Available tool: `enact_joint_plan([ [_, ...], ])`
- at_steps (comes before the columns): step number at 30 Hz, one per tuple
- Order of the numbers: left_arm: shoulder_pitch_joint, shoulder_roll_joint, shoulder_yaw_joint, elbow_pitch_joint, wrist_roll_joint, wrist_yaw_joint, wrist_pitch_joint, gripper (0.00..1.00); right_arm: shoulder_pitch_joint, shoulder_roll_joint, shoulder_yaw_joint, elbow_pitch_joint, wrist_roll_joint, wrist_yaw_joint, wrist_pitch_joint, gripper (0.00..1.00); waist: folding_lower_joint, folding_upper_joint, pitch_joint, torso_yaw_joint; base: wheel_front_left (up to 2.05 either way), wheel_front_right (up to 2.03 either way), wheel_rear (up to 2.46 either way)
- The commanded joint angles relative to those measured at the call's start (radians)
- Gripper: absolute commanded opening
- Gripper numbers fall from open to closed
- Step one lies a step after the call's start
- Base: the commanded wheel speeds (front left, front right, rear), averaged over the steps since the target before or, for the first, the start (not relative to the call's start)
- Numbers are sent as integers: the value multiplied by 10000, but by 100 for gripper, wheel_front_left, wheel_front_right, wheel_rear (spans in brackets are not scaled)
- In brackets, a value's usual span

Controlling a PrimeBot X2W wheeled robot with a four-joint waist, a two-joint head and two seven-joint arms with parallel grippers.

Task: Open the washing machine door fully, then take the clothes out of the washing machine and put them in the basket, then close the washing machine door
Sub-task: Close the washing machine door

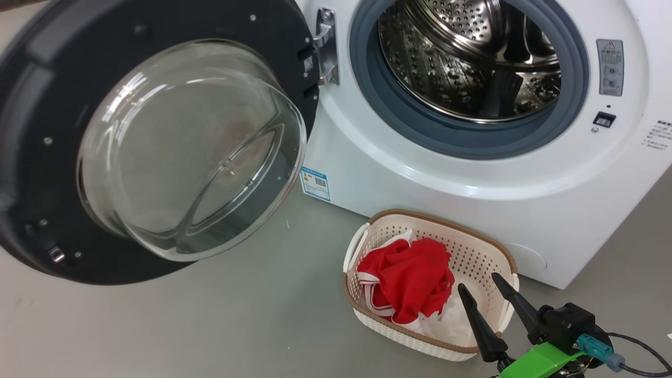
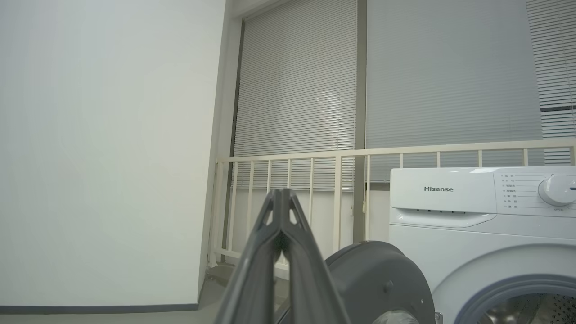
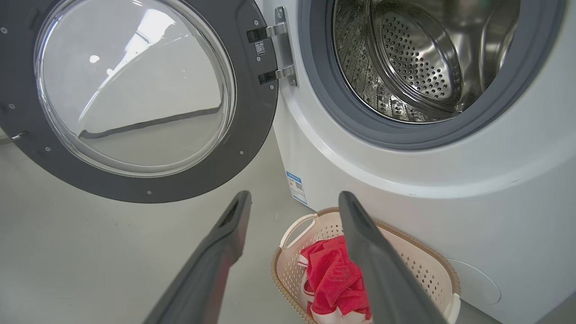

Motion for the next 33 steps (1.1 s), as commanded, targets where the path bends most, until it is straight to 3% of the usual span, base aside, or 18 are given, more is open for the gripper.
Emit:
enact_joint_plan([
  [1, -796, 886, 368, 438, -575, -53, -36, 0, -327, -97, 150, -248, -148, 62, -65, 100, 0, 0, 241, -170, 0, 0, 0],
  [6, -2081, 2038, -154, 2789, -2553, -54, 98, 0, -555, -125, 163, -236, -218, 62, -65, 100, 0, 0, 510, -363, 0, 0, 0],
  [11, -3063, 2827, -845, 4897, -4559, -54, 1259, 0, -715, -174, 163, -222, -275, 62, -65, 100, 0, 0, 798, -502, 0, 0, 0],
  [15, -3534, 3058, -1174, 5943, -5462, -55, 2274, 0, -795, -207, 137, -225, -319, 62, -65, 100, 0, 0, 989, -543, 0, 0, 0],
  [23, -4363, 3441, -1819, 8044, -6938, -55, 5332, 0, -944, -240, 135, -187, -387, 62, -65, 100, 0, 0, 1263, -668, 0, 0, 0],
  [28, -4521, 3503, -2150, 8554, -7330, -55, 6826, 0, -952, -244, 64, -214, -412, 62, -65, 100, 0, 0, 1312, -672, 0, 0, 0],
  [33, -4478, 3330, -2409, 8557, -7537, -55, 7604, 0, -887, -199, 0, -211, -431, 62, -65, 100, 0, 0, 1266, -619, 0, 0, 0],
])
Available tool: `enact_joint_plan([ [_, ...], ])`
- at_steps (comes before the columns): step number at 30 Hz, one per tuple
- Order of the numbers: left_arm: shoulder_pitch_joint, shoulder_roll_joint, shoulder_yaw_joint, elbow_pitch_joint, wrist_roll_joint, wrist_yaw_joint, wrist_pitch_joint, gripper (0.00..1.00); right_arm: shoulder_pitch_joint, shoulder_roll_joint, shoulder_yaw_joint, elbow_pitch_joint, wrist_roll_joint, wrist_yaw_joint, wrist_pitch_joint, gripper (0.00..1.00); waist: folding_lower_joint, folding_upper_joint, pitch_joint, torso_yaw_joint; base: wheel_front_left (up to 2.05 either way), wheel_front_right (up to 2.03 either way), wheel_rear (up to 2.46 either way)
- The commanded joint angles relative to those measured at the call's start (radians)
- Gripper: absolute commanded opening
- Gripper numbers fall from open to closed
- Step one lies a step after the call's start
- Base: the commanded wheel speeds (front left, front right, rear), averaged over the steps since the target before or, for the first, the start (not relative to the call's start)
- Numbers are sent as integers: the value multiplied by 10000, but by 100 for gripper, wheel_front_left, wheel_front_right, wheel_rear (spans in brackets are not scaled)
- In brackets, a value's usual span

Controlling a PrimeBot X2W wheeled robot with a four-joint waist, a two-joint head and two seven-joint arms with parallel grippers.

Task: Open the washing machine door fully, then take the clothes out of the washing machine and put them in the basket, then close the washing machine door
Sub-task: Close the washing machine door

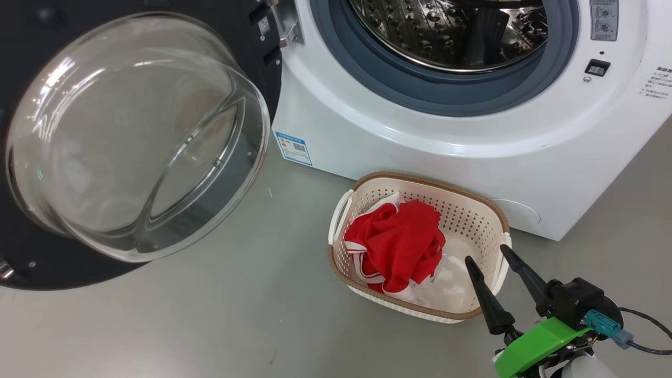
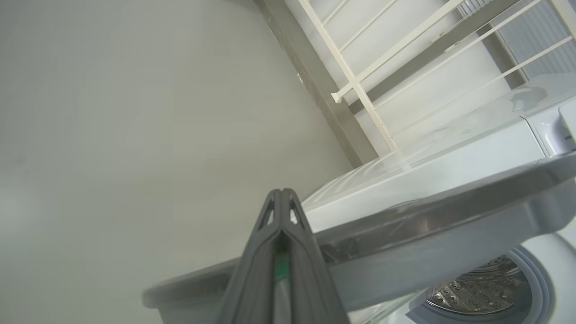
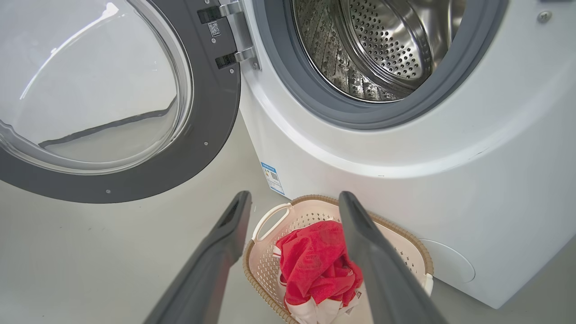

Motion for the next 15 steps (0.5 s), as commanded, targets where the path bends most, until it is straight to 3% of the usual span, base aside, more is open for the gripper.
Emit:
enact_joint_plan([
  [1, -261, 702, 238, -222, -103, -57, 146, 0, -190, -6, 192, -218, -112, 62, -65, 100, 0, -1, -21, 18, 0, 0, 0],
  [15, 645, 486, -278, -1800, -776, -57, 2165, 0, 17, 128, 114, -205, -49, 62, -65, 100, 0, -1, -446, 100, 0, 0, 0],
])
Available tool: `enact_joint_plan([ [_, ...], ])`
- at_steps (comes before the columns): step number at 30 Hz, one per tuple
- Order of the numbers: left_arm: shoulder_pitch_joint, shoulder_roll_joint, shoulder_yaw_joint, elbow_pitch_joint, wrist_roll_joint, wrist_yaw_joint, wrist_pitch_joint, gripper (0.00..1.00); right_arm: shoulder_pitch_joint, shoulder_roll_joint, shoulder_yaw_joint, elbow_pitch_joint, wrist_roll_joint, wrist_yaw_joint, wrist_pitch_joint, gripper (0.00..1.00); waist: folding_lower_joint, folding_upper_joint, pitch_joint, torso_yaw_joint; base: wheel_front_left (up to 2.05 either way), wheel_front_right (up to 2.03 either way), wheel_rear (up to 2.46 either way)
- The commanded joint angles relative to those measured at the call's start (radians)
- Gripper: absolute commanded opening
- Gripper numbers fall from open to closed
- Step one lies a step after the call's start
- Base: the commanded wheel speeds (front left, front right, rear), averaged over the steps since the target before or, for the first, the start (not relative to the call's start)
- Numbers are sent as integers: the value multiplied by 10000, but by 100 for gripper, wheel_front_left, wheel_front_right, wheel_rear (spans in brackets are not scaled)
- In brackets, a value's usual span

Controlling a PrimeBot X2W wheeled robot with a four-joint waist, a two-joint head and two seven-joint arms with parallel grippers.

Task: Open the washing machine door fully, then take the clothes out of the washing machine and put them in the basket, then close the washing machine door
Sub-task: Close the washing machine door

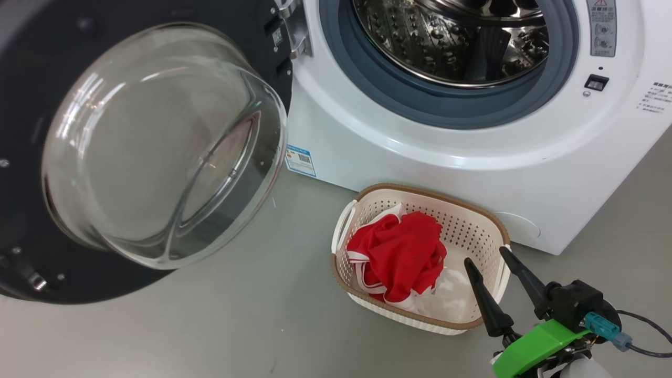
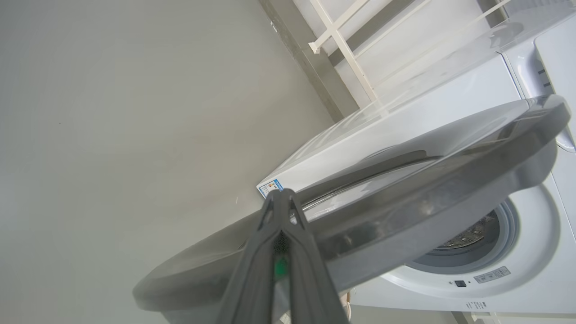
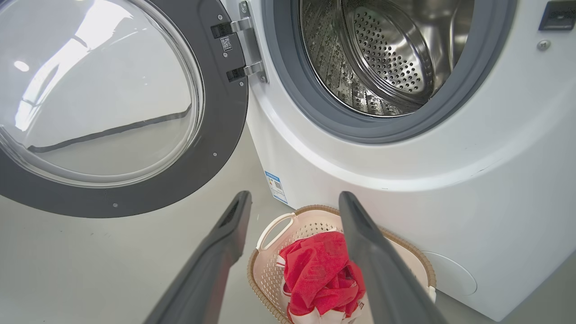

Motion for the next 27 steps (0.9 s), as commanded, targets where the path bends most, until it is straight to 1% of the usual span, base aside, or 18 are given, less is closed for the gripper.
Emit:
enact_joint_plan([
  [1, 158, 438, 90, -755, -200, -71, 423, 0, 14, 51, 175, -210, -36, 62, -65, 100, 0, -1, -156, 5, 0, 0, 0],
  [9, 1194, 601, -53, -2738, -647, -71, 1316, 0, 243, 145, 129, -246, 53, 62, -65, 100, 0, -1, -494, 7, 0, 0, 0],
  [10, 1194, 601, -53, -2738, -647, -71, 1316, 0, 243, 145, 129, -246, 53, 62, -65, 100, 0, -1, -494, 7, 0, 0, 0],
  [18, 1983, 630, -249, -4905, -1088, -71, 2084, 0, 404, 181, 108, -280, 108, 62, -65, 100, 0, -1, -743, -49, 0, 0, 0],
  [22, 2260, 495, -362, -6110, -1237, -71, 2314, 0, 444, 198, 63, -324, 124, 62, -65, 100, 0, -1, -787, -148, 0, 0, 0],
  [27, 2547, 129, -644, -7387, -1185, -71, 2348, 0, 476, 221, -80, -388, 115, 62, -65, 100, 0, -1, -826, -375, 0, 0, 0],
])
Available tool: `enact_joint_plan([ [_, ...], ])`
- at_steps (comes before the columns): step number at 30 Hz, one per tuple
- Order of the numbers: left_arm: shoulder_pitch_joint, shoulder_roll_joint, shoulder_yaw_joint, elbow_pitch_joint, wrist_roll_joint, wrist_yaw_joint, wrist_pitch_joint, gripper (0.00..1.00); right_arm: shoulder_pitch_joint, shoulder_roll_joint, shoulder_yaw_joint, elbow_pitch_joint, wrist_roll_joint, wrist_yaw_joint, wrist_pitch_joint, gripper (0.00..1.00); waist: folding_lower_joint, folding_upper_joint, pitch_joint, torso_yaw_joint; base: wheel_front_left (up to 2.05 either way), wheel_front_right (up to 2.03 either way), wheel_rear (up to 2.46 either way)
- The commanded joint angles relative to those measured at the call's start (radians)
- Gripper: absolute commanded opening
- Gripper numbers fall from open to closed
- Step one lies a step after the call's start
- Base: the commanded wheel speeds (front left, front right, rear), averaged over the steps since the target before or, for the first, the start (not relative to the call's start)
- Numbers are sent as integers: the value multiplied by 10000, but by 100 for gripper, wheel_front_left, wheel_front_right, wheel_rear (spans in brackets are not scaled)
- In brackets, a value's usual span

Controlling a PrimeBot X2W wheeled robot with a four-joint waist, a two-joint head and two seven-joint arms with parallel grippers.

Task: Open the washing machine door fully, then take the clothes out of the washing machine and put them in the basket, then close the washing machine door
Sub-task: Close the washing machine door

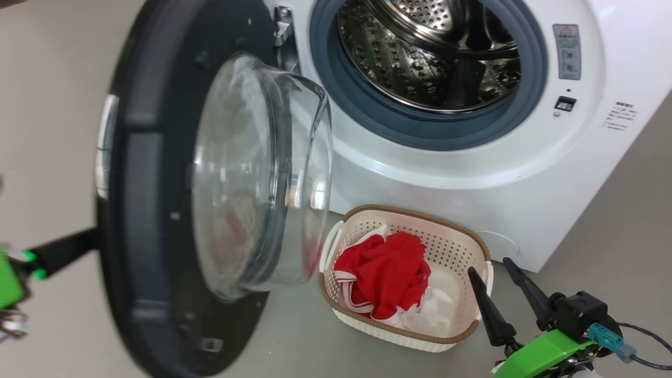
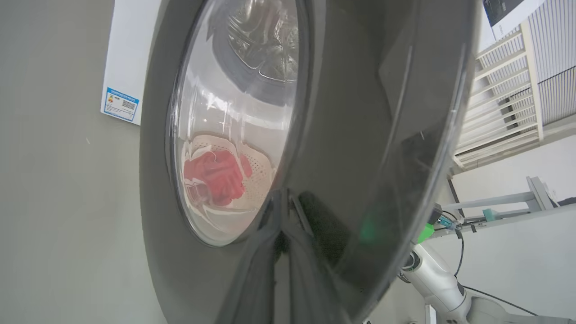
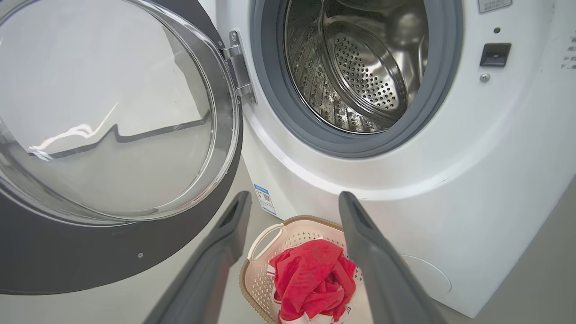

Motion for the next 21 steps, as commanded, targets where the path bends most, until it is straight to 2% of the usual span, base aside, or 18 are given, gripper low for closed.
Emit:
enact_joint_plan([
  [1, -167, 294, 333, -570, -6, -71, 30, 0, 10, -23, 143, -279, 64, 62, -65, 100, 0, -1, -31, -142, 0, 0, 0],
  [9, -211, -447, -241, -1549, 588, -71, -705, 0, 120, 30, -131, -384, 22, 62, -65, 100, 0, -1, -145, -718, 0, 0, 0],
  [15, -545, -1020, -1064, -1914, 1323, -71, -1435, 0, 183, 61, -315, -468, 3, 62, -65, 100, 0, -1, -144, -1143, 0, 0, 0],
  [21, -1319, -2187, -2022, -1862, 1837, -71, -2676, 0, 221, 80, -424, -522, -15, 62, -65, 100, 0, -1, -131, -1580, 0, 0, 0],
])
